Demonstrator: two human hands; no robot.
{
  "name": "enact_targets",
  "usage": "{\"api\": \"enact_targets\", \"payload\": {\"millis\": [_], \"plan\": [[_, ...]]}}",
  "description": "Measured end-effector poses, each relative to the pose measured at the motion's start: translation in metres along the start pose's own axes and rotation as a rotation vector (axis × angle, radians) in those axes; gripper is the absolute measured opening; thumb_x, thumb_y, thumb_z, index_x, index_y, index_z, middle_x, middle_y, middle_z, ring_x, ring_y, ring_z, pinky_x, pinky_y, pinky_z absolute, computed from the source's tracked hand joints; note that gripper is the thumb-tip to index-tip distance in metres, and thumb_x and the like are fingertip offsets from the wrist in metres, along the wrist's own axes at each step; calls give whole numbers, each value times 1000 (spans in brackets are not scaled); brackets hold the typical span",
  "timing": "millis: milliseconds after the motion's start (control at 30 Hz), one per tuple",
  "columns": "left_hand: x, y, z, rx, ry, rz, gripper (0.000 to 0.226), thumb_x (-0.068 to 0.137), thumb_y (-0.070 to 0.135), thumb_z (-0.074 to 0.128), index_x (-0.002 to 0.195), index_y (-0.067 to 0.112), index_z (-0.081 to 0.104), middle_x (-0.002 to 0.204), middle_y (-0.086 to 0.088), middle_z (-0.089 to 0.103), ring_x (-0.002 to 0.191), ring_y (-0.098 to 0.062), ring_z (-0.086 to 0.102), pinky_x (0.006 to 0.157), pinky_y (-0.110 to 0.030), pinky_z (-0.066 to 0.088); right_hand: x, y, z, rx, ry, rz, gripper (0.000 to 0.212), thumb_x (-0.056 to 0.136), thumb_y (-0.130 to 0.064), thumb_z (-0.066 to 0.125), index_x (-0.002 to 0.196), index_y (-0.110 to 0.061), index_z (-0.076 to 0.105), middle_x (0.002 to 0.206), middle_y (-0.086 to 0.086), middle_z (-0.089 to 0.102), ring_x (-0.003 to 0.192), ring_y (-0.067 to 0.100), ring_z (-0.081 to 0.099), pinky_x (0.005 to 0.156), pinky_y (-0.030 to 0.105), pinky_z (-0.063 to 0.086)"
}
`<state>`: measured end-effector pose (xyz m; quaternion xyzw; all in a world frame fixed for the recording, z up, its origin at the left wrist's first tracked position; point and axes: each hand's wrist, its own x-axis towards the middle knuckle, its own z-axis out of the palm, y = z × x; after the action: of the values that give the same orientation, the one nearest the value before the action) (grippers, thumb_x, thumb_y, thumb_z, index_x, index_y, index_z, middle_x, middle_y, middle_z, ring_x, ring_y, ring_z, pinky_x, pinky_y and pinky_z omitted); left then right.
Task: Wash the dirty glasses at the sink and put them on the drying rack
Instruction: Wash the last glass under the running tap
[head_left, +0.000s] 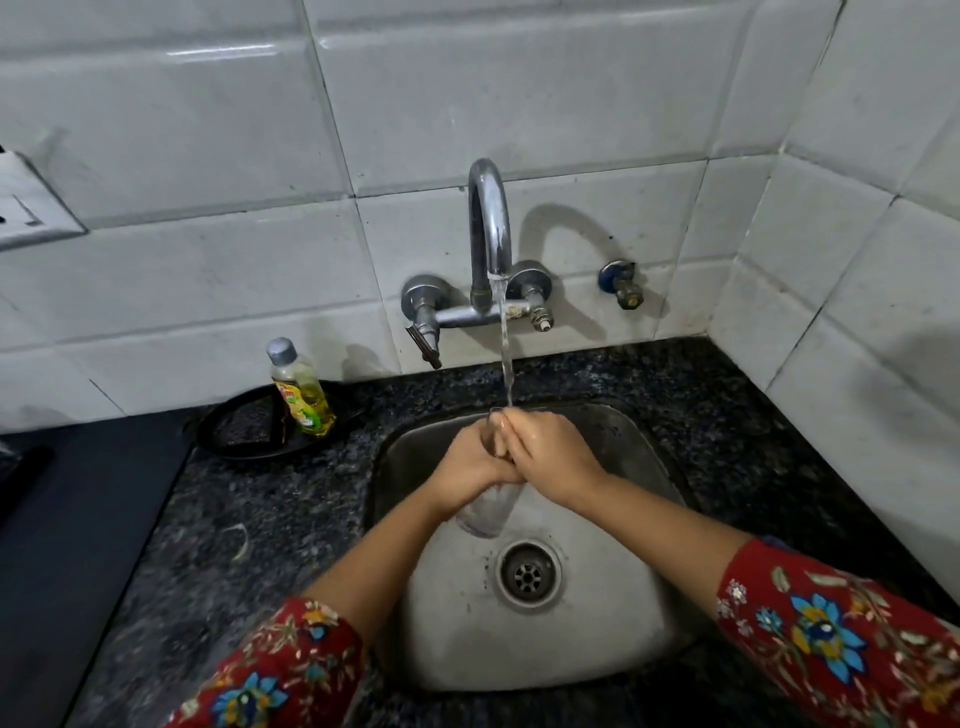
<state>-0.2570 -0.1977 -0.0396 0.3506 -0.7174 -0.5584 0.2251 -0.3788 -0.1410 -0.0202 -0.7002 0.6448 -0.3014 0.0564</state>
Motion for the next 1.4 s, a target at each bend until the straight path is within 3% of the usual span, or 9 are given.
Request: {"api": "enact_targets", "payload": {"millis": [133,333,500,733,833,967,1167,1333,1400], "plan": [[-3,3,16,368,349,11,26,66,35,68,83,28,49,75,6,64,76,-17,64,67,-35,53,10,-5,4,-23,1,124,44,99,-36,31,88,-7,62,82,15,69,78,34,64,71,43,49],[2,13,-7,-150,-179,71,33,60,-8,72,90,3,62,79,0,67,77,-8,65,71,-22,51,-6,5,-12,172,46,-125,43,97,-36,33,87,-6,64,74,8,67,66,20,63,64,33,47],[-7,9,22,403,364,42,31,68,26,72,90,27,50,79,9,64,76,-8,62,62,-27,46,8,-8,-7,-63,-88,101,36,101,-32,33,89,-11,59,85,13,68,79,30,63,71,39,47],[-6,12,-14,-268,-299,-21,31,63,2,74,93,5,63,89,-10,65,87,-20,63,83,-31,52,-13,6,-13,434,0,-12,25,96,-21,46,73,-19,56,65,-14,55,61,-1,54,62,20,42],[-7,13,2,-39,-16,-6,42,55,13,78,93,6,62,88,-5,67,85,-19,64,79,-35,51,-6,4,-17,536,-85,147,27,95,-18,54,72,-25,65,70,-9,67,65,-1,61,66,15,46],[-8,13,18,549,312,-33,53,57,34,76,103,25,52,94,5,67,84,-17,63,75,-36,54,4,4,-19,851,-188,428,20,91,-9,59,85,6,70,63,4,69,55,8,63,61,18,53],[0,4,-17,-67,-268,-63,37,67,3,81,99,10,65,88,-1,70,86,-14,66,81,-30,53,-5,21,-27,866,-173,260,17,88,0,58,100,5,68,69,-4,73,68,5,68,70,17,54],[-7,8,7,592,193,-43,55,59,33,80,106,27,54,88,13,60,81,-12,60,69,-26,45,7,11,-10,745,-117,407,27,92,-18,60,85,6,71,71,20,71,63,26,68,68,41,58],[-7,7,5,503,168,-1,66,57,35,84,114,32,49,97,14,62,90,-11,62,76,-29,50,9,11,-9,633,-110,368,32,90,-23,61,79,5,70,74,28,69,67,33,67,72,51,55]]}}
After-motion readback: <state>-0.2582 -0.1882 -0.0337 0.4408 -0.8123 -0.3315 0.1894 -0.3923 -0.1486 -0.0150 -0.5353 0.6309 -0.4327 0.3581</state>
